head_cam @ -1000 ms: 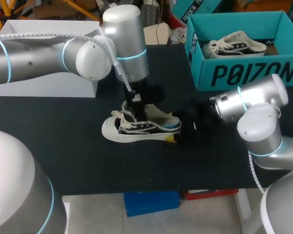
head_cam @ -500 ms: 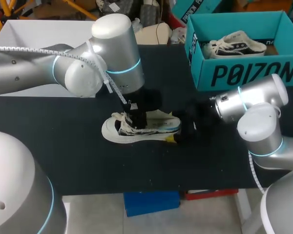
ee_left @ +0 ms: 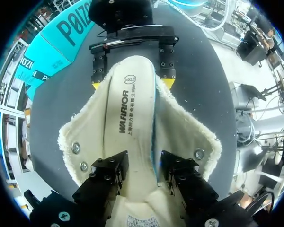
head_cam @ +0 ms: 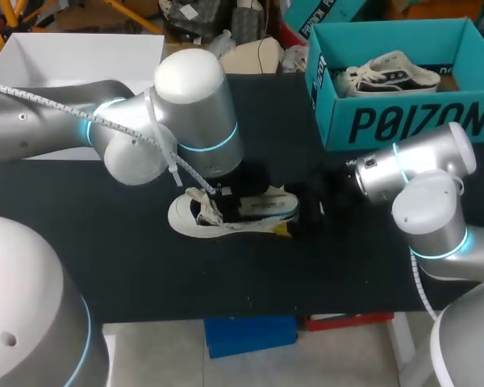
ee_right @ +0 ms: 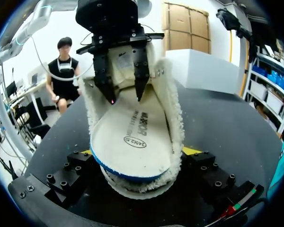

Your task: Take the shoe out of the shoebox, open the shoe tongue, remove and reinsert the insole, then place the shoe into the shoebox

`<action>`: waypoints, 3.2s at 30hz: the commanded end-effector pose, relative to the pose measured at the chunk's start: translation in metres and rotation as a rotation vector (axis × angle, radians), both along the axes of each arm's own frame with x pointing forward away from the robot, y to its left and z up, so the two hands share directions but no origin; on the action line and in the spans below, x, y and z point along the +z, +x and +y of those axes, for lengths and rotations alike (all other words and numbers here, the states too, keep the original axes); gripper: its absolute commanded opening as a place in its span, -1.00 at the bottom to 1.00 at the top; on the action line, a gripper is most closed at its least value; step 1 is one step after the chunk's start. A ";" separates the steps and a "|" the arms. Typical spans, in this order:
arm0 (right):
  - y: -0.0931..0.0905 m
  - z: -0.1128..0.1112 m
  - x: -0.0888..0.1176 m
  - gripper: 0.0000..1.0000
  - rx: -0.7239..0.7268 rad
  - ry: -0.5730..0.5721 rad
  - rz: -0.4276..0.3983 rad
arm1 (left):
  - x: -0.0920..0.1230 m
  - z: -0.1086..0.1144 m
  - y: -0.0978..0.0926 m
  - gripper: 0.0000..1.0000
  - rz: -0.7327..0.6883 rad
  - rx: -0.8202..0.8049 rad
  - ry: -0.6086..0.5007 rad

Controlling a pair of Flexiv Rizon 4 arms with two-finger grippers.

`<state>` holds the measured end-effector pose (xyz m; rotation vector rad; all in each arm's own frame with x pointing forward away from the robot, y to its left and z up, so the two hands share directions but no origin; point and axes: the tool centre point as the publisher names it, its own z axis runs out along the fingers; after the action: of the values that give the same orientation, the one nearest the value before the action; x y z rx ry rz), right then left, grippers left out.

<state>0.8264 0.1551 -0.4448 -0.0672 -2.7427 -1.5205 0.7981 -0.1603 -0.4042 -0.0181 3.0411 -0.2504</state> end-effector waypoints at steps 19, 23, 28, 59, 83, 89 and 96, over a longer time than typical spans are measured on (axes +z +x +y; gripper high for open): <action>0.002 -0.003 -0.003 -1.00 0.000 -0.002 0.002 | -0.015 -0.023 -0.002 -0.25 -0.205 0.098 -0.004; 0.002 -0.003 -0.003 -1.00 0.000 -0.002 0.002 | -0.014 -0.027 0.000 -0.26 -0.227 0.118 -0.011; 0.002 -0.003 -0.003 -1.00 0.000 -0.002 0.002 | -0.013 -0.030 0.006 -0.32 -0.233 0.141 -0.022; 0.002 -0.003 -0.003 -1.00 0.000 -0.002 0.002 | 0.004 -0.067 0.003 -1.00 -0.231 0.111 -0.098; 0.002 -0.003 -0.003 -1.00 0.000 -0.002 0.002 | 0.154 -0.056 -0.057 -1.00 -0.079 0.086 -0.505; 0.002 -0.003 -0.003 -1.00 0.000 -0.002 0.002 | 0.220 -0.047 -0.070 -1.00 0.042 0.070 -0.706; 0.002 -0.003 -0.003 -1.00 0.000 -0.002 0.002 | 0.294 -0.037 -0.081 -1.00 0.310 0.015 -0.967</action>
<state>0.8265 0.1542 -0.4447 -0.0682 -2.7423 -1.5211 0.7222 -0.2600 -0.1614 -0.2187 2.8121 -1.4460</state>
